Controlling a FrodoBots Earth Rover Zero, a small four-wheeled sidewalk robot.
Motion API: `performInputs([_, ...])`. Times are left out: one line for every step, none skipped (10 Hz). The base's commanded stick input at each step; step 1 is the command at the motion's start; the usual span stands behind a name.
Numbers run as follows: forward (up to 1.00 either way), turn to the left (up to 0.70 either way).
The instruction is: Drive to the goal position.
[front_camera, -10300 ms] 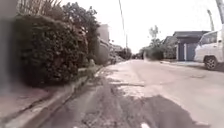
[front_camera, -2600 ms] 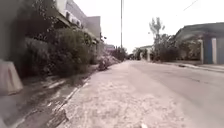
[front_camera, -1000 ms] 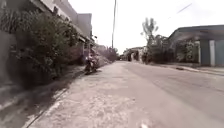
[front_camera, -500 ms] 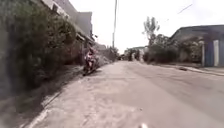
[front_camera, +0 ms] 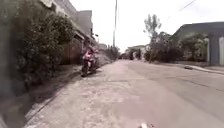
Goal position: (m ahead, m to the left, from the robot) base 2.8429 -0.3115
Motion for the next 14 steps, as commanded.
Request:
performInputs([0.70,0.00])
performInputs([0.70,0.00])
performInputs([0.70,0.00])
performInputs([0.70,0.00])
performInputs([0.70,0.00])
performInputs([0.70,0.00])
performInputs([0.70,0.00])
performInputs([0.70,-0.05])
performInputs([0.70,-0.21])
performInputs([0.70,-0.23])
performInputs([0.70,-0.05])
performInputs([0.70,0.00])
performInputs([0.70,0.00])
performInputs([0.70,0.00])
